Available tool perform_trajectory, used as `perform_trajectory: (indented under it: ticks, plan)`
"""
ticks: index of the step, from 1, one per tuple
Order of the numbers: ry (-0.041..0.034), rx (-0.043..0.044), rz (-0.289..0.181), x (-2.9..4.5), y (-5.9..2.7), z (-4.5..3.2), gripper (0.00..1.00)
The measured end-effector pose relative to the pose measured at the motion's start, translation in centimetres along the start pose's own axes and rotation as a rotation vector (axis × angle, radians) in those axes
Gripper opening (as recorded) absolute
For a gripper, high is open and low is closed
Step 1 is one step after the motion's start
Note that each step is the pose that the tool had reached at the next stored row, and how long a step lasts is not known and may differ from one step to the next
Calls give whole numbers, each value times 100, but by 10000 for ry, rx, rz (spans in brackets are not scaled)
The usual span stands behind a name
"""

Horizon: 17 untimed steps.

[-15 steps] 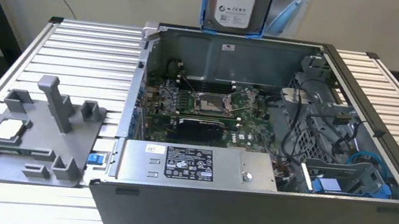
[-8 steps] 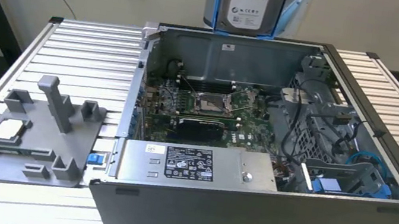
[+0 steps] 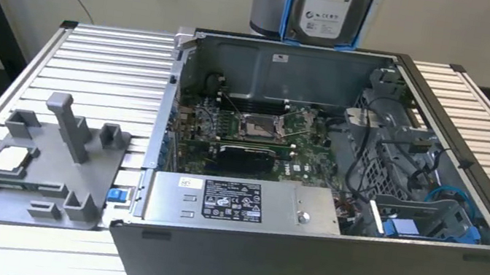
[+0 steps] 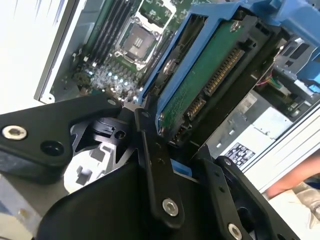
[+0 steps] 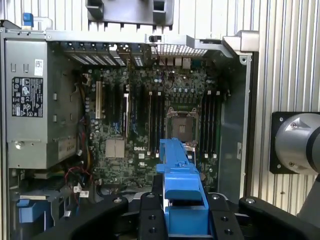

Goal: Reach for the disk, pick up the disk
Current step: 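Pick up the disk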

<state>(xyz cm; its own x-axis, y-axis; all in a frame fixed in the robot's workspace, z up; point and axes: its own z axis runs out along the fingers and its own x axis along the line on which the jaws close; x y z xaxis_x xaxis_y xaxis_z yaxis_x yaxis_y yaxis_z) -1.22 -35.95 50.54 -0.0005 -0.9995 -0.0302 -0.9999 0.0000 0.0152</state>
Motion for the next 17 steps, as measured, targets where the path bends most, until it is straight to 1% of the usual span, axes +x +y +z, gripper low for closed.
perform_trajectory:
  ticks: [5,7,13,17]
  plan:
    - [-1,1,0,0,-147,-2,0]
    - [0,0,0,-1,-184,-2,0]
    - [0,0,0,0,-245,-4,0]
    - [1,0,1,0,-252,-4,0]
